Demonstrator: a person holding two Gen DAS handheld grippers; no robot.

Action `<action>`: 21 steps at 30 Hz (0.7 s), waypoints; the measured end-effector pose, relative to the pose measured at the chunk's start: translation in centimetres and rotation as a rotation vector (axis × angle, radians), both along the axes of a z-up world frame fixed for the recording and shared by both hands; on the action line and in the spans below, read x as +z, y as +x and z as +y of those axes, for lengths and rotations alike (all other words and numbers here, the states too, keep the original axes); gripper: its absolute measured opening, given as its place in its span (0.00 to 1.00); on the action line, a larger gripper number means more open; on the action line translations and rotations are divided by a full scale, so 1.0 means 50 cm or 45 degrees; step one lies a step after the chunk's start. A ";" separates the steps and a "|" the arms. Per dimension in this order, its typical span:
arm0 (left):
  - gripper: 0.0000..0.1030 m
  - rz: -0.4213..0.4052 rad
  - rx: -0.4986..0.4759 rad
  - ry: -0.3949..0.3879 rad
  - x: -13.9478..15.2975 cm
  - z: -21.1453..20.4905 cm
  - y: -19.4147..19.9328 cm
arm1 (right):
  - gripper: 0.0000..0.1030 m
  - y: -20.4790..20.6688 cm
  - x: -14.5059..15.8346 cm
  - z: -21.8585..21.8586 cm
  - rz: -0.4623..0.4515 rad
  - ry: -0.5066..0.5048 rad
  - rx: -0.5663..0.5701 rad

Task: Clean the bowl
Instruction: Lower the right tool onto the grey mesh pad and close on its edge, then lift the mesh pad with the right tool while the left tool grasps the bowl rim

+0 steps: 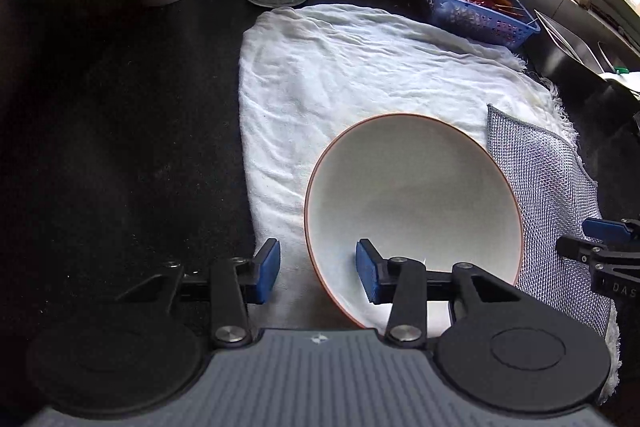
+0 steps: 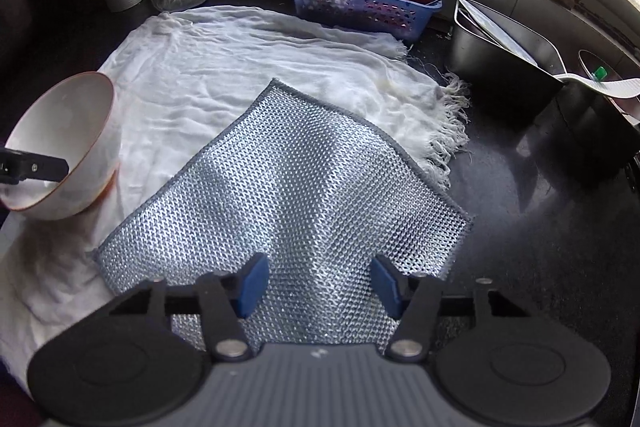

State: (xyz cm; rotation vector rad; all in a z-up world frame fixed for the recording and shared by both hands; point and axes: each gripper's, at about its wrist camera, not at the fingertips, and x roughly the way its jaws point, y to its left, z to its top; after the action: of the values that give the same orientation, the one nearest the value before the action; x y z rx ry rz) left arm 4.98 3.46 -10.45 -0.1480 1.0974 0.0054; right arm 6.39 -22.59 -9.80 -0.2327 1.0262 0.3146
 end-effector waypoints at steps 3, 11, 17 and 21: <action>0.40 0.000 0.008 0.002 0.002 -0.003 0.001 | 0.25 0.011 0.004 -0.018 0.023 0.034 0.001; 0.40 -0.009 0.044 0.042 0.007 -0.010 -0.011 | 0.14 0.002 0.071 -0.061 -0.045 0.147 0.031; 0.31 -0.033 0.061 0.031 0.013 -0.011 -0.014 | 0.05 -0.014 0.140 -0.084 -0.148 0.259 0.113; 0.24 -0.037 0.066 -0.025 0.011 -0.006 -0.014 | 0.03 -0.015 0.142 -0.083 -0.141 0.291 0.179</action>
State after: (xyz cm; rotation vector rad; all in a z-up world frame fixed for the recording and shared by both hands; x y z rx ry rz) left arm 4.27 3.17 -9.92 -0.1933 1.0644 0.0386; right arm 5.65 -26.75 -2.71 -0.1140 0.8583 0.5372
